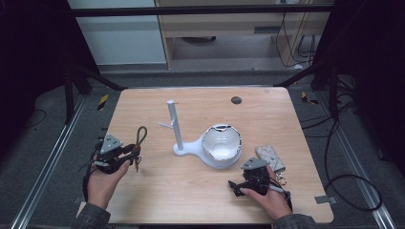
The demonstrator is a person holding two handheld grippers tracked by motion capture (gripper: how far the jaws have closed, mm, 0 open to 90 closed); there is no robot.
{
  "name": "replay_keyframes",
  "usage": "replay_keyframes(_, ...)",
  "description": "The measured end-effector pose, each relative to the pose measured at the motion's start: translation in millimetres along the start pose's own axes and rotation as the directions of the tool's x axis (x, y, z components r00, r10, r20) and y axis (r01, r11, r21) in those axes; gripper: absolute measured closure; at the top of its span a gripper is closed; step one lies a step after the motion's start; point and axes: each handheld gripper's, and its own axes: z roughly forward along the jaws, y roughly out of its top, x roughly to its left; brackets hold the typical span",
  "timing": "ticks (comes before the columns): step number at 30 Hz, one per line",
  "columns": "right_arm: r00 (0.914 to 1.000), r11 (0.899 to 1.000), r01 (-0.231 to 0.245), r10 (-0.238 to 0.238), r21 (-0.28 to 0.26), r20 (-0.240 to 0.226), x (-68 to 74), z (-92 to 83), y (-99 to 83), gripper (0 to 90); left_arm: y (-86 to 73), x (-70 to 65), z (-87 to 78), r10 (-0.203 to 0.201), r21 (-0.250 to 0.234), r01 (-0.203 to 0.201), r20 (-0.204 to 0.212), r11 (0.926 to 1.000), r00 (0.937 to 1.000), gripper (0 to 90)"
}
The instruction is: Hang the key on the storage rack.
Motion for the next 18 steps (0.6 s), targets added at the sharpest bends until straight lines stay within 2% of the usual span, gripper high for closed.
replay_keyframes(3, 1.0, 1.0, -0.001, 0.001, -0.001, 0.002, 0.0, 0.1, 0.0, 0.2, 0.6, -0.5, -1.5, -0.011, -0.022, 0.012, 0.022, 0.9997, 0.9997, 66.3)
replay_keyframes(8, 0.9999, 1.0, -0.006, 0.006, -0.002, 0.008, -0.6, 0.5, 0.3, 0.2, 2.2, -3.0, -1.4, -0.016, -0.031, 0.017, 0.036, 0.9994, 0.9992, 66.3)
replay_keyframes(18, 1.0, 1.0, -0.001, 0.001, -0.003, 0.008, -1.0, 0.6, 0.1, 0.2, 8.6, -17.0, -10.3, -0.018, -0.093, 0.026, 0.082, 0.9953, 0.9965, 66.3)
